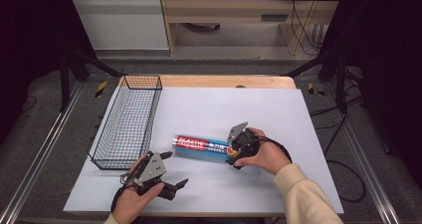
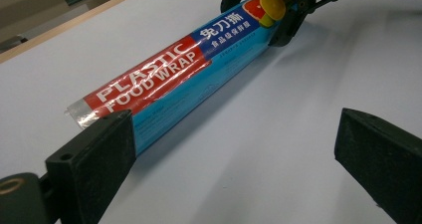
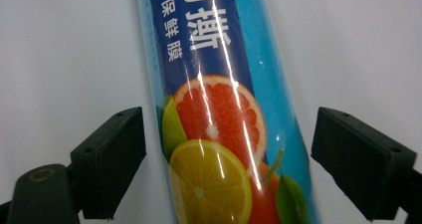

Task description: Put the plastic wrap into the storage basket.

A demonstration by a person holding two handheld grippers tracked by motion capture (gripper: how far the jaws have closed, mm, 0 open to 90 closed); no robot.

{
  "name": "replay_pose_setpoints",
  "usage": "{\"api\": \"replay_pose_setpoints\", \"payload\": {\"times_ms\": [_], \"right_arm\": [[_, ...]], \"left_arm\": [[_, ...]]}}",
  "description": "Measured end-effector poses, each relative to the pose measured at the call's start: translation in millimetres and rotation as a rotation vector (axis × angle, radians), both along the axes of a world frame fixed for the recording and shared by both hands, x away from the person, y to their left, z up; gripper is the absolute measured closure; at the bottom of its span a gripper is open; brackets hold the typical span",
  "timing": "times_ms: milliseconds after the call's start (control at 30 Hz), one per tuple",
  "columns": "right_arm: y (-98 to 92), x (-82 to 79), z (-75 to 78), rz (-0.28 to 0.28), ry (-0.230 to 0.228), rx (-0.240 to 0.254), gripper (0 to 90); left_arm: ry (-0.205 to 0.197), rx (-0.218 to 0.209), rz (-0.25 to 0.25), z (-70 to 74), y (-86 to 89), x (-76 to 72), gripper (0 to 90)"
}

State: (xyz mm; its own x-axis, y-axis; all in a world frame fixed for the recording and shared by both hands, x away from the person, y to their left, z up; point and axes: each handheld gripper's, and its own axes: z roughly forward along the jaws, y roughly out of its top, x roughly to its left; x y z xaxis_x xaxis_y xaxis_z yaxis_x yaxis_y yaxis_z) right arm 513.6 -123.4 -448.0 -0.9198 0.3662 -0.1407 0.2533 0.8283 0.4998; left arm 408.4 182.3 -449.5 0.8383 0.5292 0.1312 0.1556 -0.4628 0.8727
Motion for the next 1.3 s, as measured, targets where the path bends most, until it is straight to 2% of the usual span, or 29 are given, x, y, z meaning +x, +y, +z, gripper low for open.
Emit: {"api": "replay_pose_setpoints", "payload": {"times_ms": [167,200,333,467,533,567,600,633,667,700,733,767,833,900,1033,1167,1233,1267,1300], "right_arm": [[3.2,2.0,-7.0,0.0,0.028,-0.036,20.7],[3.0,3.0,-7.0,0.013,0.026,-0.04,21.7],[3.5,4.0,-7.2,-0.005,0.022,-0.049,26.4],[4.0,5.0,-6.5,0.001,0.025,-0.054,27.4],[4.2,3.4,-5.9,0.009,0.014,-0.06,28.0],[3.5,1.1,-6.3,0.022,-0.014,-0.054,28.4],[3.5,1.1,-6.3,0.022,-0.014,-0.054,28.4],[2.7,-2.5,-5.9,0.027,-0.042,-0.056,28.6],[2.7,-2.5,-5.9,0.027,-0.042,-0.056,28.6],[1.3,-5.1,-3.8,0.032,-0.063,-0.069,28.6],[1.3,-5.1,-3.8,0.032,-0.063,-0.069,28.6],[-1.8,-7.0,-0.9,0.039,-0.09,-0.073,28.7],[-6.2,-8.9,2.4,0.038,-0.095,-0.075,28.7],[-10.2,-11.0,6.7,0.043,-0.106,-0.085,28.7],[-17.5,-14.3,17.5,0.056,-0.137,-0.115,28.8],[-23.6,-15.8,27.5,0.059,-0.161,-0.138,28.8],[-30.1,-17.3,37.6,0.044,-0.183,-0.142,28.9],[-30.1,-17.3,37.6,0.044,-0.183,-0.142,28.9],[-34.7,-18.5,45.8,0.041,-0.197,-0.146,28.9]], "left_arm": [[0.005,0.008,-0.005,-0.5,-0.4,0.4,3.0],[0.005,0.009,-0.005,-0.5,-0.4,0.3,3.0],[0.008,0.01,-0.007,-0.8,-0.7,0.2,3.0],[0.008,0.01,-0.007,-0.8,-0.5,0.2,3.1],[0.006,0.008,-0.006,-0.4,0.0,0.1,3.1],[0.0,0.009,-0.002,0.4,0.9,-0.1,3.2],[0.0,0.009,-0.002,0.4,0.9,-0.1,3.2],[-0.008,0.005,0.0,1.9,1.8,0.0,3.3],[-0.008,0.005,0.0,1.9,1.8,0.0,3.3],[-0.032,0.02,0.001,3.8,1.7,0.1,3.3],[-0.032,0.02,0.001,3.8,1.7,0.1,3.4],[-0.048,0.033,-0.01,6.3,0.9,0.8,3.4],[-0.065,0.05,-0.02,10.7,-0.7,2.0,3.5],[-0.069,0.044,-0.039,17.1,-4.1,5.3,3.6],[-0.116,0.124,-0.07,32.6,-15.2,16.3,3.6],[-0.122,0.152,-0.09,42.3,-25.9,27.8,3.6],[-0.132,0.185,-0.107,48.4,-33.4,34.4,3.9],[-0.131,0.196,-0.117,50.9,-37.0,37.1,3.9],[-0.141,0.228,-0.137,55.9,-43.8,41.6,3.9]]}}
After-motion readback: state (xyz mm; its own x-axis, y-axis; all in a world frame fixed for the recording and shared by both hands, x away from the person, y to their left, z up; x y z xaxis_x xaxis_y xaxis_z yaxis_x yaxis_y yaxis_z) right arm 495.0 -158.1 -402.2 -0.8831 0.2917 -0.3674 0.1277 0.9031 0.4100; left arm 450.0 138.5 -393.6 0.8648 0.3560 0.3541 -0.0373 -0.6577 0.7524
